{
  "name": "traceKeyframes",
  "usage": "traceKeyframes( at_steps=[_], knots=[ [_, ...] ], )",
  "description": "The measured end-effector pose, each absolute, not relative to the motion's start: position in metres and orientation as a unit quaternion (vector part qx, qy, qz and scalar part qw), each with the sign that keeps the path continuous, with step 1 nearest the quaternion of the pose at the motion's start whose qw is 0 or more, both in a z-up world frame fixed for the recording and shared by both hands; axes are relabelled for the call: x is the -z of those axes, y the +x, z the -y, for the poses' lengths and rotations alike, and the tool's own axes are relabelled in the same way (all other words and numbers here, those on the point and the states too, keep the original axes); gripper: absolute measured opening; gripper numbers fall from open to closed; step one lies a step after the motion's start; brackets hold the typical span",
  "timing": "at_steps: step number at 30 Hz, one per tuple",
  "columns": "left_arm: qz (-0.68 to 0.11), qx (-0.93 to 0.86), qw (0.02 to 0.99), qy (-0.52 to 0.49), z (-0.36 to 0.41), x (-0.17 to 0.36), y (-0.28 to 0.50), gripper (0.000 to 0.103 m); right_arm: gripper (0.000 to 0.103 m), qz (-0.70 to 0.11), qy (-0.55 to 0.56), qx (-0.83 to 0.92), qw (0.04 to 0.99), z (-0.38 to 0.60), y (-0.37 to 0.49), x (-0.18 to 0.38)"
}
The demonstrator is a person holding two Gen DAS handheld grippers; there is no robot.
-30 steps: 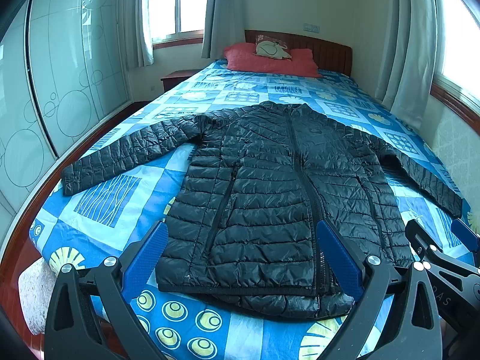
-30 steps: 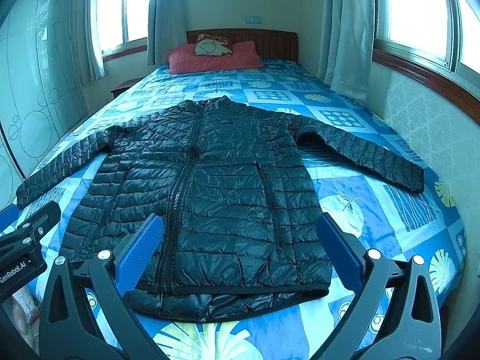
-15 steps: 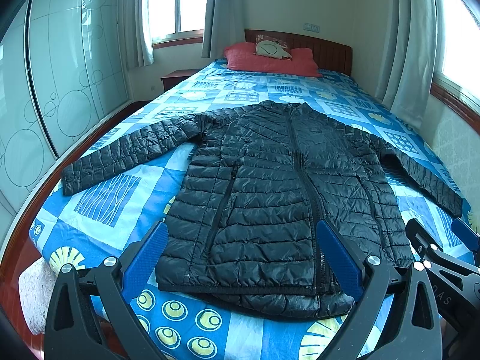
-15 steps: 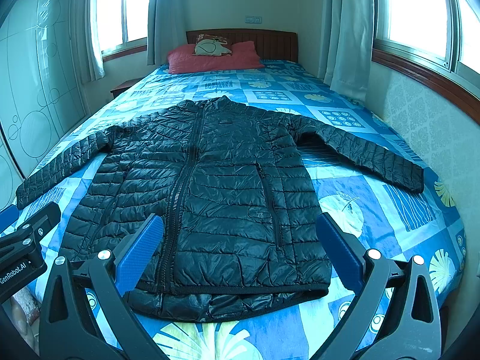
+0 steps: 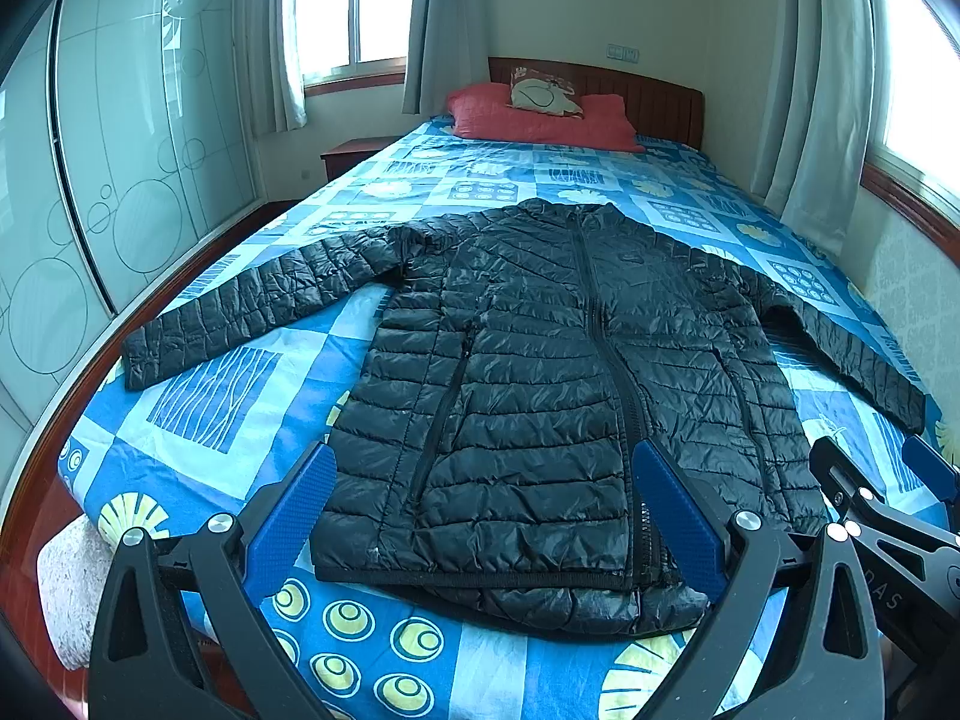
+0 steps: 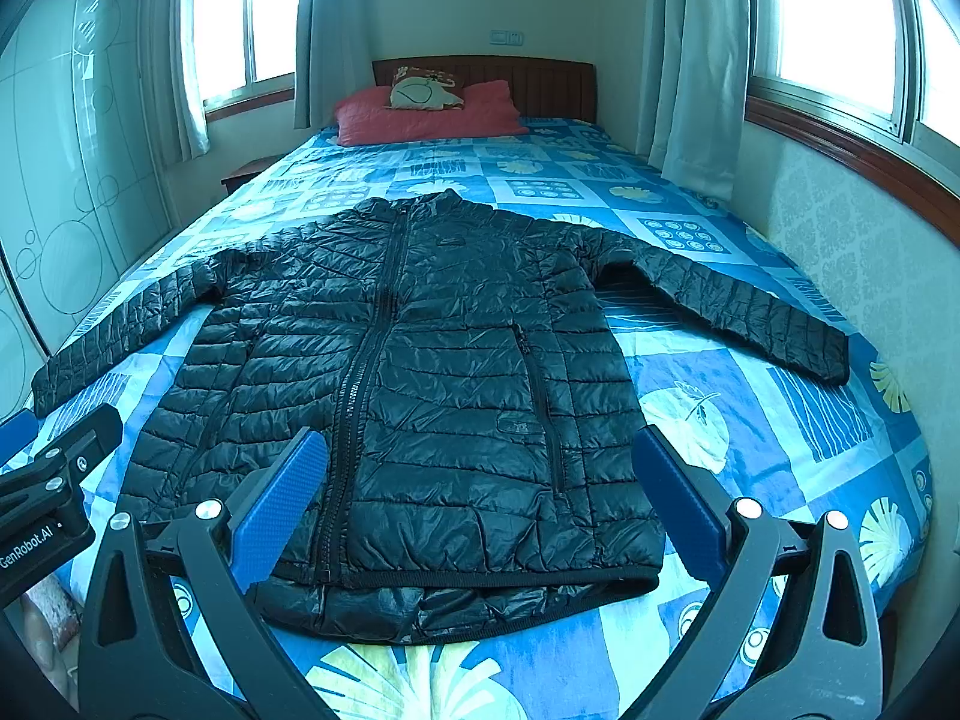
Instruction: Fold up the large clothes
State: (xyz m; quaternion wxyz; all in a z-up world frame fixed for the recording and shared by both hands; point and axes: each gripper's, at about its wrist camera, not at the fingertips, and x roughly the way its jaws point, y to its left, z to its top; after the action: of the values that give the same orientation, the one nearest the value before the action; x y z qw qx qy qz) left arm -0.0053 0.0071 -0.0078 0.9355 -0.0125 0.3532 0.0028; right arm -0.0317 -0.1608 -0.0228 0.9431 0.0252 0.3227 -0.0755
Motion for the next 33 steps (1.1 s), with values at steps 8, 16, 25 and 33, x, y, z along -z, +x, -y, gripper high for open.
traceKeyframes(
  at_steps=[8,16,25,33],
  knots=[
    [-0.354,-0.002,0.935,-0.013,-0.006,0.007,-0.005,0.098,0.101,-0.324,0.025,0.075,0.943,0.162,-0.029,0.022],
    [-0.357,-0.002,0.934,-0.016,-0.006,0.014,-0.001,0.098,0.101,-0.326,0.028,0.074,0.942,0.160,-0.025,0.030],
    [-0.366,-0.074,0.927,-0.035,-0.055,0.036,0.048,0.098,0.101,-0.338,0.076,0.082,0.934,0.196,0.002,0.053],
    [-0.389,-0.176,0.900,-0.086,-0.145,0.082,0.124,0.098,0.101,-0.342,0.125,0.143,0.920,0.261,0.038,0.076]
  ],
)
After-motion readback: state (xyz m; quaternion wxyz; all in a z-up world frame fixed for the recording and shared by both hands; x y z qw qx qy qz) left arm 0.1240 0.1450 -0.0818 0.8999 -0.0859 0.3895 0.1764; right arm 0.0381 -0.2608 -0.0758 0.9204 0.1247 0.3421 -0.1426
